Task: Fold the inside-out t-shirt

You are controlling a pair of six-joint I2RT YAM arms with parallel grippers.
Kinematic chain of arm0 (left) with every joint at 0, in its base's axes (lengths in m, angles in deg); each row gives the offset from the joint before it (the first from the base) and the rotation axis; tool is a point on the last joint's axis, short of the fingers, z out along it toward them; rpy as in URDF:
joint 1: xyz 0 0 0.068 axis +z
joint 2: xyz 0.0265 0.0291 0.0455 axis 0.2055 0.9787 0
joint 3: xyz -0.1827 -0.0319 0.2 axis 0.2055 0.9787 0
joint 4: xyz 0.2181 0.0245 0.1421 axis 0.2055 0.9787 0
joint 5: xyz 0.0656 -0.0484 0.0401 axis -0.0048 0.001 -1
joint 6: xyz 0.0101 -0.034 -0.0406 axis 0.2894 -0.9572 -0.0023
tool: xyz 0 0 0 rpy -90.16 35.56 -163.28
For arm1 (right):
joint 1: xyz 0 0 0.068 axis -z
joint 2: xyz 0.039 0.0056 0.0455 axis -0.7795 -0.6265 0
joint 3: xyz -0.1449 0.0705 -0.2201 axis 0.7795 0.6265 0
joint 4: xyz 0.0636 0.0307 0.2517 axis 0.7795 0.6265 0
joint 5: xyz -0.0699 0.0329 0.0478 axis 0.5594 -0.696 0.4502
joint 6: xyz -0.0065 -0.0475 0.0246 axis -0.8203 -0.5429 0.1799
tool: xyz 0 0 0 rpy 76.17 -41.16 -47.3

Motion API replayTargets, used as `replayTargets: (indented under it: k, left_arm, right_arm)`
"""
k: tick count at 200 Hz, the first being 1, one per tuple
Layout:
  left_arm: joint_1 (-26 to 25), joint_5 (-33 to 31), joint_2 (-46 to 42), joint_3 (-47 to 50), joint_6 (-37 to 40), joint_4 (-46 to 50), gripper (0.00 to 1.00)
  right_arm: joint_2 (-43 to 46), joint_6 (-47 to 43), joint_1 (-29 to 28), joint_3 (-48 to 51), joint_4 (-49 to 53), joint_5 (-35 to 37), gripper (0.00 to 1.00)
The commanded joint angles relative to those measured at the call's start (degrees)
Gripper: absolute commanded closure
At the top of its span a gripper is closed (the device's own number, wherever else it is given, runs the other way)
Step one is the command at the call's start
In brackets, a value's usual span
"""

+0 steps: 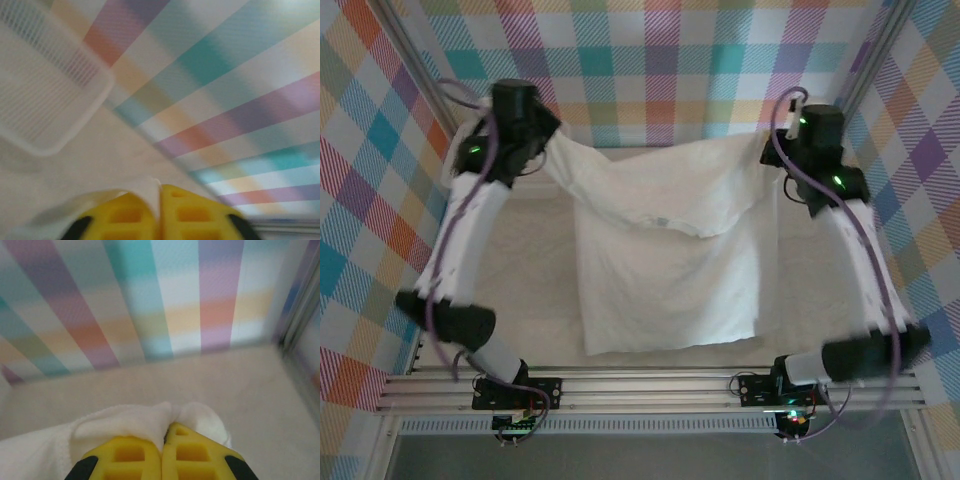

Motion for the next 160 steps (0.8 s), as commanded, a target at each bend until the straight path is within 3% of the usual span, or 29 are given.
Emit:
replayTargets:
  k: [1, 7, 13, 29, 62, 84, 106, 132, 160]
  left_arm:
    - [0.75, -0.48, 5.94, 3.60, 1.86, -5.05, 0.46]
    - [0.84, -0.31, 7.85, 4.05, 3.75, -6.42, 0.33]
    - [0.92, -0.27, 9.57, 3.86, 5.23, -6.70, 0.24]
    - [1.56, 2.78, 11.35, 2.59, 8.03, -6.05, 0.17]
    - [1.44, 11.92, 2.96, 9.48, 13.83, -10.65, 0.15]
    - [0.55, 20.53, -6.05, 17.45, 19.78, -14.26, 0.14]
    - [-1.95, 27.79, -13.74, 25.07, 27.74, -15.40, 0.12]
    - [-3.60, 29.96, -20.28, 32.66, 32.73, -15.32, 0.08]
    - [-3.61, 28.56, -23.99, 37.99, 33.01, -13.97, 0.05]
  right_arm:
    - [-11.66, 1.48, 3.54, -1.33, 2.70, -12.80, 0.75]
    - [-15.66, 0.06, 3.54, -5.44, 6.76, -13.02, 0.57]
    - [-18.57, -0.72, 3.49, -9.18, 10.85, -12.71, 0.48]
    - [-20.26, -2.29, 3.35, -10.87, 13.77, -13.78, 0.41]
    - [-12.61, -8.48, -1.81, 3.40, 5.83, -16.66, 0.29]
    - [-11.57, -10.58, -6.72, 12.10, -0.31, -15.66, 0.27]
    - [-16.86, -13.98, -12.76, 11.31, 0.26, -12.14, 0.26]
    - [-25.46, -19.70, -19.39, 7.00, 0.50, -4.75, 0.24]
    - [-31.40, -20.78, -21.84, 4.32, -0.08, 3.04, 0.24]
